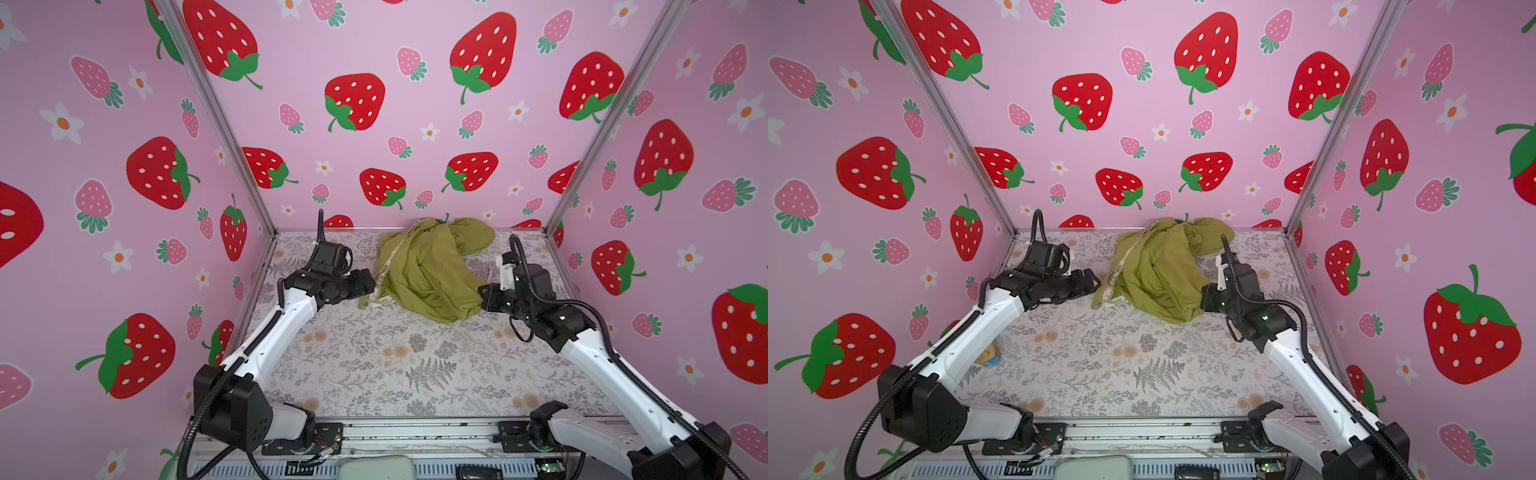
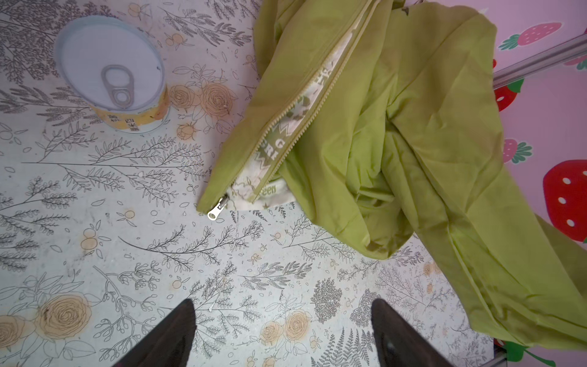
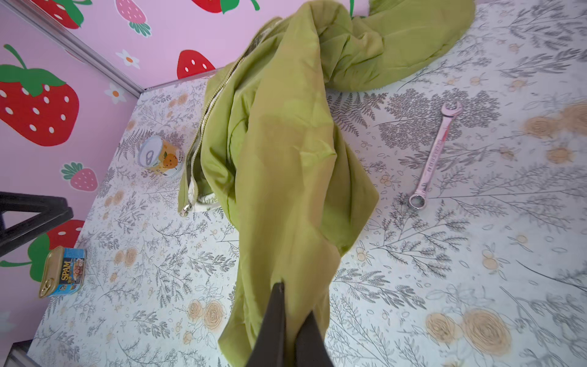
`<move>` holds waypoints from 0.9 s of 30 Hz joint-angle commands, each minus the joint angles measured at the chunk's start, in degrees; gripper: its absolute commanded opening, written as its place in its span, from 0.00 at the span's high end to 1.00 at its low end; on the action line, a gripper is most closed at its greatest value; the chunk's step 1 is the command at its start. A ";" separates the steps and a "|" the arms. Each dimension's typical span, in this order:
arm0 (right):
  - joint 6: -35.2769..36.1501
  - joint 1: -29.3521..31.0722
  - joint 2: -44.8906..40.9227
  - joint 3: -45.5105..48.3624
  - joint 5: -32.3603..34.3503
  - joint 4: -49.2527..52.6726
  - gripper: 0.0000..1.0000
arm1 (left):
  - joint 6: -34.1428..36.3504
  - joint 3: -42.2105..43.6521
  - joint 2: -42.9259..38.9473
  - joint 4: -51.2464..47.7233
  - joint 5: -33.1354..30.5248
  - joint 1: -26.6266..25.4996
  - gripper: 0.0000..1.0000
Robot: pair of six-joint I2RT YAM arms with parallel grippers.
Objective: Zip up the jacket
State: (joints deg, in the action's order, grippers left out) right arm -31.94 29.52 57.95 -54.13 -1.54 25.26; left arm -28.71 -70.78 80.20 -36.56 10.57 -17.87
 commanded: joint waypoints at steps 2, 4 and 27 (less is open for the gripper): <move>-2.28 0.19 -5.39 -0.01 6.39 7.08 1.00 | 1.99 -5.61 2.61 -1.62 -2.28 -2.18 0.12; -2.51 0.15 -7.06 -0.18 6.64 7.82 1.00 | 2.74 -7.49 4.46 -1.66 -2.38 -3.23 0.12; 1.08 -0.84 19.88 0.09 5.73 -6.02 0.14 | 12.96 -41.23 42.96 -7.39 -15.70 -10.16 0.08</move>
State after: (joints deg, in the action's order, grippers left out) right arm -32.12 29.21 73.67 -53.71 4.78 23.07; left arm -17.63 -108.31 121.54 -41.17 -4.08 -27.75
